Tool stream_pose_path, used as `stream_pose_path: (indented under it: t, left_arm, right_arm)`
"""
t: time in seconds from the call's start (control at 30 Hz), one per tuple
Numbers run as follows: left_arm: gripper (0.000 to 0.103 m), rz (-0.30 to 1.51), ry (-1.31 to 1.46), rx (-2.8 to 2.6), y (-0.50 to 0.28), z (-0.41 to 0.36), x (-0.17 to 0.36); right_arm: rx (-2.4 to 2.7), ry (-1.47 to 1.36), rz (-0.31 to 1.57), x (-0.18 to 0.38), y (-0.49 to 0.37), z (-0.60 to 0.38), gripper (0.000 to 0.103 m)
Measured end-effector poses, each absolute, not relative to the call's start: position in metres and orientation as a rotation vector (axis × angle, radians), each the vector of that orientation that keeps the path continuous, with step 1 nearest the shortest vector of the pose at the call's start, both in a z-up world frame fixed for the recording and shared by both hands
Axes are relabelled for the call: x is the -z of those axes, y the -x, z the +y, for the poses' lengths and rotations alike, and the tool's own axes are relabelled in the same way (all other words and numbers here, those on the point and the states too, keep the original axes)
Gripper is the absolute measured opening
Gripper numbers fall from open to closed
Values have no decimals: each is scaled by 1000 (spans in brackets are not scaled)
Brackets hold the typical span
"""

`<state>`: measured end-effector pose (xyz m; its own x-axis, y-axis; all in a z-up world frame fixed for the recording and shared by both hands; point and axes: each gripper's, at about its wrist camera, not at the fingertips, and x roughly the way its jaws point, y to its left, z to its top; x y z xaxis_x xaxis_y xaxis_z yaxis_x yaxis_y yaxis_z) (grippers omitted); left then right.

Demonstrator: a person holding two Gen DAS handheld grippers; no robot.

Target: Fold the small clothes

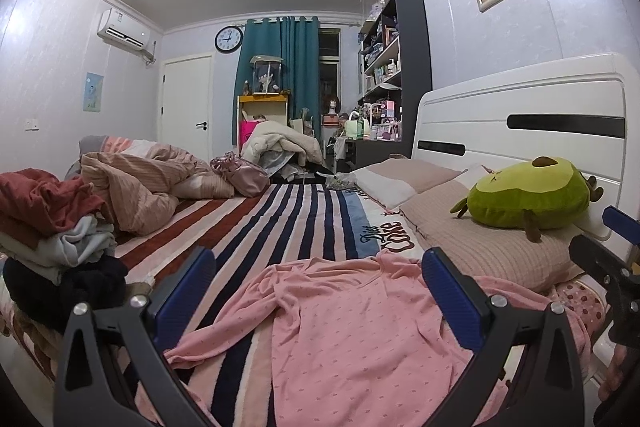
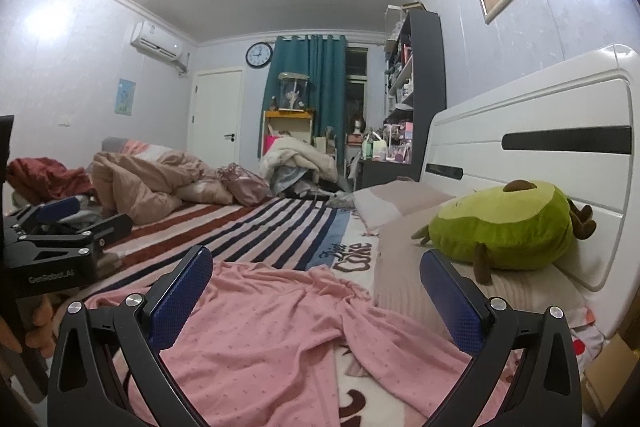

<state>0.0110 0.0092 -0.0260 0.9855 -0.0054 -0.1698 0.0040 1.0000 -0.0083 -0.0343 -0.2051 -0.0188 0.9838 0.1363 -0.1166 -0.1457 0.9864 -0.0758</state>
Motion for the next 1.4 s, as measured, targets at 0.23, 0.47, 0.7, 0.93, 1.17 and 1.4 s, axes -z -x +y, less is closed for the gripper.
stream_pose_path:
  t: [0.23, 0.47, 0.7, 0.93, 1.17, 1.4]
  left_arm:
    - [102, 211, 24, -6, -19, 21, 35]
    - [102, 315, 87, -2, -36, 52, 57]
    - [101, 481, 194, -66, -52, 125, 112]
    - [69, 664, 320, -52, -56, 177, 186]
    - [44, 749, 303, -29, -57, 172, 220]
    - [51, 720, 343, -29, -32, 196, 210]
  right_arm:
    - [-179, 85, 157, 30, 26, -195, 103]
    - [-273, 41, 274, 69, -1, -185, 103]
    - [-267, 10, 384, 98, -31, -187, 103]
    - [-288, 24, 418, 108, -47, -174, 103]
    - [-314, 39, 441, 113, -53, -159, 103]
    - [-310, 63, 426, 112, -49, -159, 103]
